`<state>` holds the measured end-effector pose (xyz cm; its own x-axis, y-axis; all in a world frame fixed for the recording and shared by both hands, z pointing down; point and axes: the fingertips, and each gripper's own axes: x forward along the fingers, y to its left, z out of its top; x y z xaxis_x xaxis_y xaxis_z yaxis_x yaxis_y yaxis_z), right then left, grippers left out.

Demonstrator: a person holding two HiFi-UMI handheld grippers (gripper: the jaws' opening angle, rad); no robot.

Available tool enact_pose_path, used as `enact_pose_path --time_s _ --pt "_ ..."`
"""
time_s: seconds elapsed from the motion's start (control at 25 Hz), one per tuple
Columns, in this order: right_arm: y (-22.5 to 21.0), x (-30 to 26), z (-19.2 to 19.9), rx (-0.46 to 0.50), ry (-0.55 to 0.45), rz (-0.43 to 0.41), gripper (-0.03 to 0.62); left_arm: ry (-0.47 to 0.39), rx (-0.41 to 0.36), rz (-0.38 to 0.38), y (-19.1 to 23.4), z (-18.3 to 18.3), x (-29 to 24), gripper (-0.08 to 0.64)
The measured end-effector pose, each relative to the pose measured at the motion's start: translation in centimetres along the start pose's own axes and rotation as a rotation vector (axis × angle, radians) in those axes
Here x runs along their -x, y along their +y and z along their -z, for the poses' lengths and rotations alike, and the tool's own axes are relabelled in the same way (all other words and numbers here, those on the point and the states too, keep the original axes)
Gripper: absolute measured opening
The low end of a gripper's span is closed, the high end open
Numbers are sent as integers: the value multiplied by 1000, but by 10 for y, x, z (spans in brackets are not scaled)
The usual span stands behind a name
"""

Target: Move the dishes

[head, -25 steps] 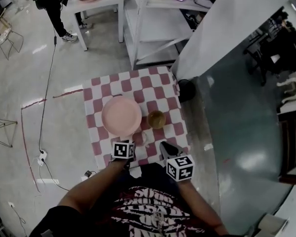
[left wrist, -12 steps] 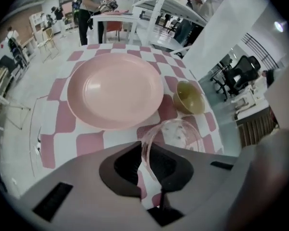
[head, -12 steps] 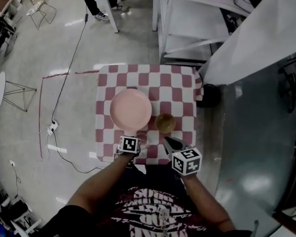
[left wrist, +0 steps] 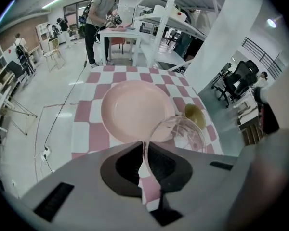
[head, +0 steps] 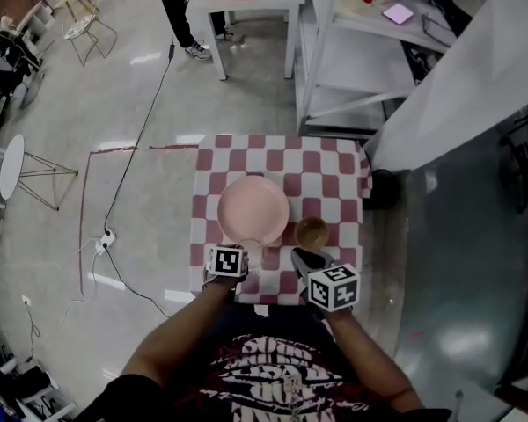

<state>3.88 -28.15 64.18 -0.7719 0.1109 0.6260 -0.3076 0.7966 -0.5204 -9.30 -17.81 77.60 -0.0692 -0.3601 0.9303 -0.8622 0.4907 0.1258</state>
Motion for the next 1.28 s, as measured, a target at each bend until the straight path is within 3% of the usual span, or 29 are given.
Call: enact_pose_path --time_s 0.2,0.44,0.64,0.84,1.08,1.28 --pt "25 -7 18 -18 -2 52 41 -41 -39 -10 43 -39 -11 48" --pt "41 3 44 -98 -21 168 42 116 7 128 44 -34 -38 49" --pt "49 9 65 -181 -39 249 42 117 -18 114 63 -57 -60 51" --pt "68 6 78 -195 -30 265 41 122 -6 100 80 -64 -68 57" --pt "60 10 75 -188 -35 279 43 44 11 143 69 -74 -55 108" --pt "5 17 63 -221 -44 310 43 -112 55 86 84 -88 -6 115"
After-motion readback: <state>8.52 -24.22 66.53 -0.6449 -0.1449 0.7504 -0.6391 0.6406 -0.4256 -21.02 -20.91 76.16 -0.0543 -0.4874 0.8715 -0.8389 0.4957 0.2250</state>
